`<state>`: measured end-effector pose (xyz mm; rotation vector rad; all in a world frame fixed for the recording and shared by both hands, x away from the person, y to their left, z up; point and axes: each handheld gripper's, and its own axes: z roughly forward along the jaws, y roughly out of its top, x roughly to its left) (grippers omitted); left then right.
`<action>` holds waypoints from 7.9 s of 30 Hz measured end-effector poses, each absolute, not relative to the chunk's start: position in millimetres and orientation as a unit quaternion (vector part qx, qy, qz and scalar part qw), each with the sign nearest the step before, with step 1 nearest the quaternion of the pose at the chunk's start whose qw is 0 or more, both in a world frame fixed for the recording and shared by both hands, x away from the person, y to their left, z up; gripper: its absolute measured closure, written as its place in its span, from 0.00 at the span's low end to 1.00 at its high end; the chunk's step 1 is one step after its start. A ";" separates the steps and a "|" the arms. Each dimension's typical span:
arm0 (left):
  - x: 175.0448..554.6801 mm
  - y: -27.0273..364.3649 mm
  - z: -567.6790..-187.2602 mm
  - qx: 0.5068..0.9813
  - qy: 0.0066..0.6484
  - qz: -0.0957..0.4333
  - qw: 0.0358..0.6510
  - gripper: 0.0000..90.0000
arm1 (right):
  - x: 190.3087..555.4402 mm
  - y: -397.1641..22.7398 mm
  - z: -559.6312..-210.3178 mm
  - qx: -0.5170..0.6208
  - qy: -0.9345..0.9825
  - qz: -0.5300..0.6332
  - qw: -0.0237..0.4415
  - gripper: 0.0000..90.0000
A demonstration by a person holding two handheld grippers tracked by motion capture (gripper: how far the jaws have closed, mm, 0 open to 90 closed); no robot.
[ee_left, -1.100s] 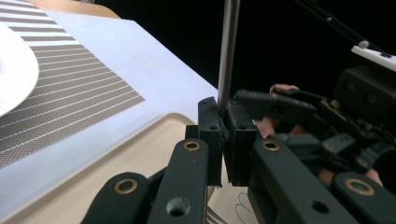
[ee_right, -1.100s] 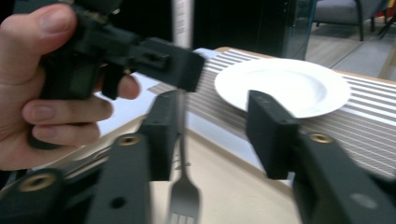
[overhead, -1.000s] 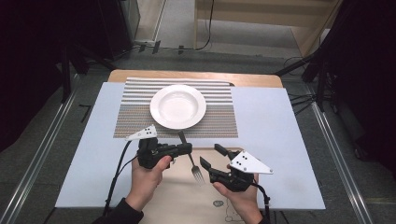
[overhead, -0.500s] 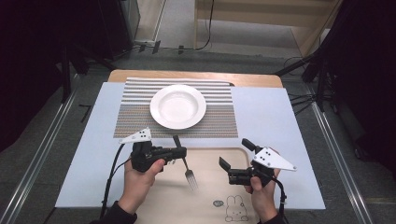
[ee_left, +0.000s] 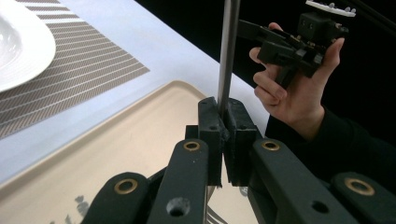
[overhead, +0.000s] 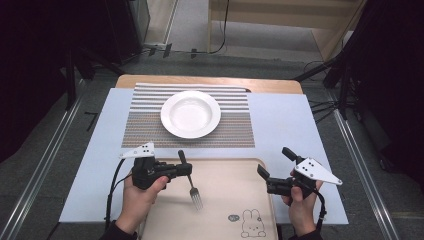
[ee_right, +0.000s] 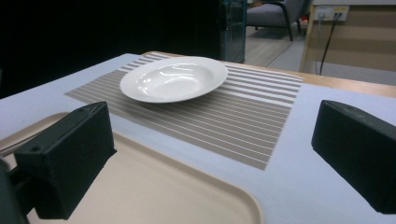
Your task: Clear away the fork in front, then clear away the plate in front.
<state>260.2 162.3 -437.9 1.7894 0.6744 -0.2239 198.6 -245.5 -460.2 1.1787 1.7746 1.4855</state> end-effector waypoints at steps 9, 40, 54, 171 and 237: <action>257.1 175.4 -443.1 0.762 0.295 -0.102 0.567 0.97 | 195.2 -270.0 -464.2 0.445 0.648 0.543 0.295 0.00; 247.0 202.9 -460.2 0.770 0.307 -0.149 0.539 0.97 | 179.0 -324.3 -477.1 0.479 0.630 0.523 0.317 0.00; 252.3 198.5 -471.8 0.782 0.336 -0.109 0.514 0.93 | 179.1 -326.1 -478.1 0.482 0.629 0.522 0.315 0.00; 345.9 181.2 -435.5 0.788 0.376 0.082 0.481 0.00 | 179.0 -328.9 -479.6 0.476 0.633 0.530 0.303 0.00; 462.8 183.6 -468.3 0.764 0.470 0.053 0.439 0.00 | 181.3 -329.3 -483.8 0.476 0.635 0.533 0.293 0.00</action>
